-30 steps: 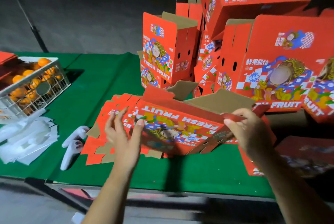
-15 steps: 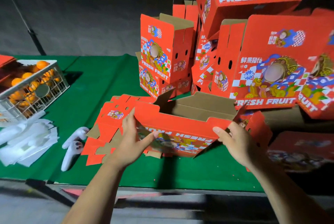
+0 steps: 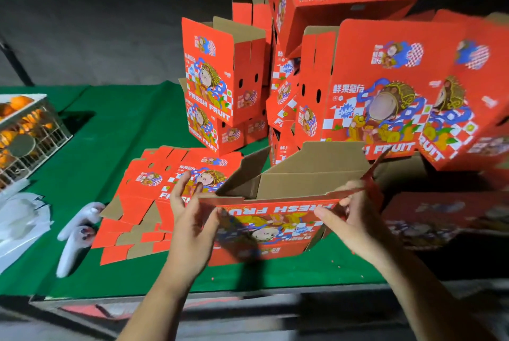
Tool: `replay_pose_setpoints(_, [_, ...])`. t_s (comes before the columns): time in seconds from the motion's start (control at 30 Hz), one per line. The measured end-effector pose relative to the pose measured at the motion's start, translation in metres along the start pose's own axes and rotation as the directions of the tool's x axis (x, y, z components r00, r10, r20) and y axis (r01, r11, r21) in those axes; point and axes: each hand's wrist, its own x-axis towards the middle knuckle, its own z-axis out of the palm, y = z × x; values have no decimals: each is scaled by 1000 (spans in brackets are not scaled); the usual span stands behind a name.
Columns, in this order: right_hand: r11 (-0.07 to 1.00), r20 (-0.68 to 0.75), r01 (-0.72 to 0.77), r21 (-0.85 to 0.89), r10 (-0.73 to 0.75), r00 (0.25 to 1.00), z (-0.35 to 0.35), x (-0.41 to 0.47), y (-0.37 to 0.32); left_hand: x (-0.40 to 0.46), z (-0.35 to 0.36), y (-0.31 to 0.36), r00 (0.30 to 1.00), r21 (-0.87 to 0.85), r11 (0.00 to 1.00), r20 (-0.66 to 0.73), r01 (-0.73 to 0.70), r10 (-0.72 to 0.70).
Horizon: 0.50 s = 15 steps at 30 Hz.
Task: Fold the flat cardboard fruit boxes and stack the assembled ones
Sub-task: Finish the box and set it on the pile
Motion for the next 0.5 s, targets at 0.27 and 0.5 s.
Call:
replay_pose_setpoints(0.27, [943, 115, -53, 328, 16, 993, -10, 19, 17, 14, -11, -6, 929, 108, 992, 356, 62, -97])
replay_pose_setpoints(0.5, [896, 152, 4, 443, -79, 985, -10, 26, 23, 28, -24, 15, 872, 457, 886, 460, -73, -166])
